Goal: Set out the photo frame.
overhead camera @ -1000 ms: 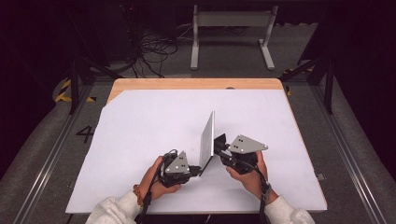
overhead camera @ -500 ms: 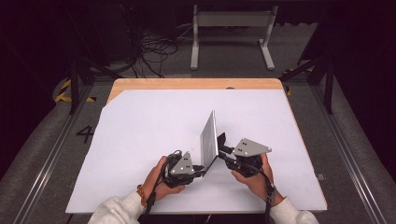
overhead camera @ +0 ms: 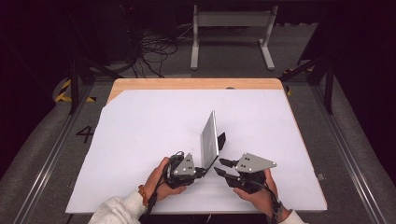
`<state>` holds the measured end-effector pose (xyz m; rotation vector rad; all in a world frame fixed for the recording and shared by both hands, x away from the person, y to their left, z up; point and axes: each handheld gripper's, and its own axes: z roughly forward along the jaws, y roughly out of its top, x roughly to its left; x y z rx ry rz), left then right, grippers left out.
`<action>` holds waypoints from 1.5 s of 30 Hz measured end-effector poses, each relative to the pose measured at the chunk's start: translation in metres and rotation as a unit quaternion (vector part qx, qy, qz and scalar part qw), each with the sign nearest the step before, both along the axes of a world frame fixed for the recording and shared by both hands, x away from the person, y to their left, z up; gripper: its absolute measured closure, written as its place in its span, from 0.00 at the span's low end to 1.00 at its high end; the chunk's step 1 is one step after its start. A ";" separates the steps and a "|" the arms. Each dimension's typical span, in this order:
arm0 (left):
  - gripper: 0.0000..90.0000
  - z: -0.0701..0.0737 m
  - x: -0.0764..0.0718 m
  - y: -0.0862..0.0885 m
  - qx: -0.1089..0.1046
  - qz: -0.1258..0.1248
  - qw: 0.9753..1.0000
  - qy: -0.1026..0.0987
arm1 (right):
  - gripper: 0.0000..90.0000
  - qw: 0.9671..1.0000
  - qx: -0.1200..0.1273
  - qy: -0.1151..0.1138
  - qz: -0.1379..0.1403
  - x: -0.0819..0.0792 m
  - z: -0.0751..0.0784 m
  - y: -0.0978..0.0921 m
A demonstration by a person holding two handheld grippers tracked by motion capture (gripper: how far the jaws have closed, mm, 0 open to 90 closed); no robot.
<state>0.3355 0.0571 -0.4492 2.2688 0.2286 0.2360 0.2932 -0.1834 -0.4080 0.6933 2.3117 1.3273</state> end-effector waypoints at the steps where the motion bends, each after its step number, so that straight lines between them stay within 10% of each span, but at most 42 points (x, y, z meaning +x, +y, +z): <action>1: 0.92 0.000 0.000 -0.001 -0.001 -0.001 1.000 0.001 | 0.70 1.000 0.000 -0.001 0.001 -0.001 0.000 0.002; 28: 0.91 -0.003 -0.001 -0.020 0.002 -0.017 1.000 -0.004 | 0.75 0.999 0.016 0.007 -0.032 0.012 -0.003 -0.002; 45: 0.82 0.002 0.047 0.032 -0.033 0.075 0.997 0.000 | 0.78 0.999 0.001 0.007 -0.032 0.012 0.000 -0.011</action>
